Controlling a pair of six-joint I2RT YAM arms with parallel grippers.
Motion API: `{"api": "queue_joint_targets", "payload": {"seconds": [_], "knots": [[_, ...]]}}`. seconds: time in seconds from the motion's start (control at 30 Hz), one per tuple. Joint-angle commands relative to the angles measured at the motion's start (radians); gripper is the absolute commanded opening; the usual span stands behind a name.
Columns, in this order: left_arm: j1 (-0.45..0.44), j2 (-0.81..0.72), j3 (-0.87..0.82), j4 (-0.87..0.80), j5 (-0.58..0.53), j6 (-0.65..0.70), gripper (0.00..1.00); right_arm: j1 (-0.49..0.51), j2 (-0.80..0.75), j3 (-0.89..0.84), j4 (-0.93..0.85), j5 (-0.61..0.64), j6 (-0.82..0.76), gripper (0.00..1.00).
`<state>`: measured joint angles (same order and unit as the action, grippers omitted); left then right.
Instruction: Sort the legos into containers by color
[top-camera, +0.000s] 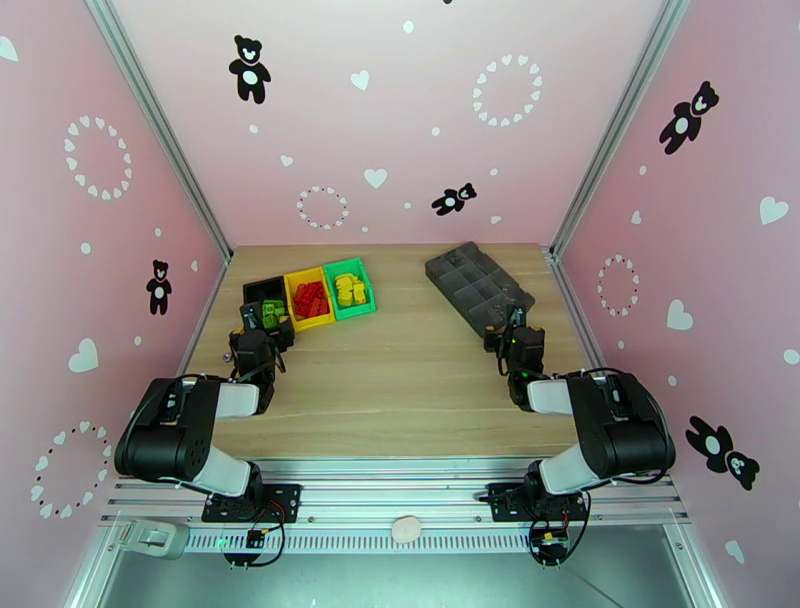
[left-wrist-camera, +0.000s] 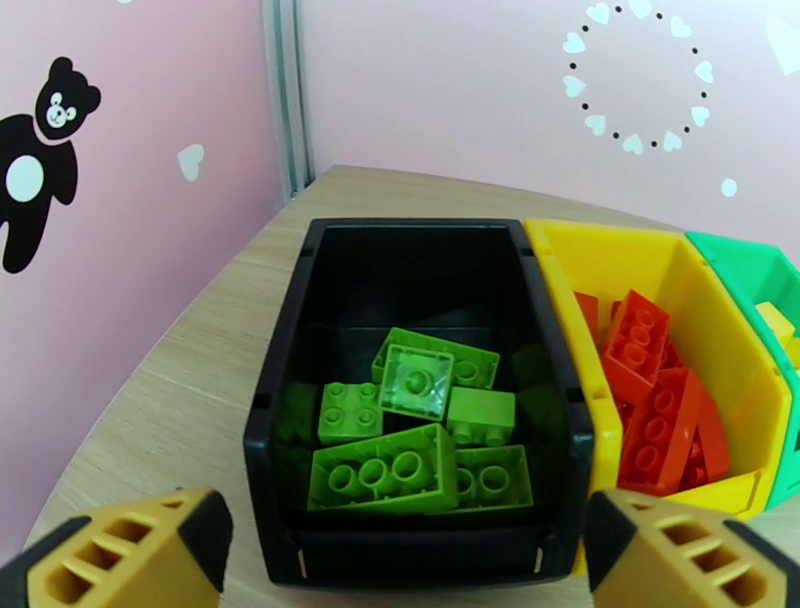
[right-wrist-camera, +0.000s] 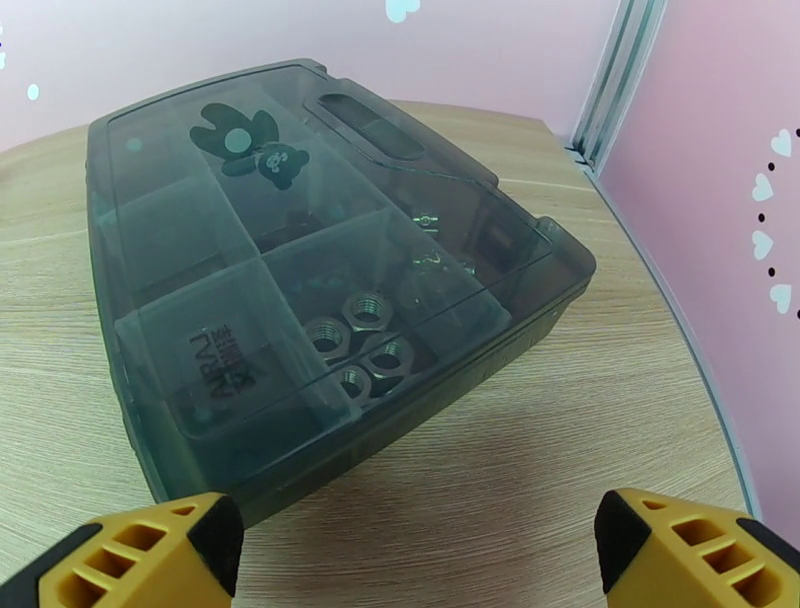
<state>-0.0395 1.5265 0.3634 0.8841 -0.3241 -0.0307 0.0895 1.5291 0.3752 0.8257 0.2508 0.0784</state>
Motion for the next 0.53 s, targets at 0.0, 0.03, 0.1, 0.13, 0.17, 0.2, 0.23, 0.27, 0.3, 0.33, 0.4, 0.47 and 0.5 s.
{"api": "queue_joint_targets", "payload": {"seconds": [0.0,0.03,0.1,0.13,0.17,0.2,0.23,0.27,0.3,0.33,0.4,0.47,0.5], "knots": [[0.01,0.001,-0.004,0.025,0.019,-0.013,0.98,-0.006,0.0,0.019,-0.002,-0.008,0.008,0.99],[0.009,0.002,-0.005,0.026,0.019,-0.014,0.98,-0.006,0.0,0.019,-0.003,-0.008,0.008,0.99],[0.009,0.002,-0.006,0.026,0.019,-0.014,0.98,-0.006,0.0,0.019,-0.003,-0.008,0.008,0.99],[0.009,0.002,-0.005,0.026,0.019,-0.014,0.99,-0.005,0.0,0.019,-0.002,-0.007,0.008,0.99],[0.009,0.001,-0.006,0.026,0.019,-0.014,0.98,-0.005,0.0,0.019,-0.001,-0.009,0.008,0.99],[0.01,0.0,-0.006,0.026,0.019,-0.014,0.99,-0.005,0.002,0.022,-0.006,-0.009,0.008,0.99],[0.009,0.001,-0.005,0.026,0.019,-0.014,0.99,-0.006,0.005,0.029,-0.012,-0.018,0.005,0.99],[0.009,0.002,-0.006,0.026,0.019,-0.014,0.98,-0.008,0.008,0.035,-0.021,-0.033,0.0,0.99],[0.009,0.002,-0.005,0.026,0.019,-0.014,0.98,-0.012,0.011,0.04,-0.03,-0.054,-0.002,0.99],[0.009,0.002,-0.004,0.026,0.019,-0.014,0.98,-0.016,0.012,0.043,-0.039,-0.076,-0.005,0.99],[0.009,0.001,-0.004,0.026,0.019,-0.014,0.99,-0.018,0.007,0.041,-0.036,-0.083,-0.005,0.99],[0.009,0.002,-0.004,0.026,0.019,-0.013,0.98,-0.017,0.002,0.034,-0.03,-0.093,-0.01,0.99],[0.009,0.002,-0.004,0.026,0.02,-0.013,0.98,-0.017,0.0,0.035,-0.033,-0.097,-0.011,0.99]]}}
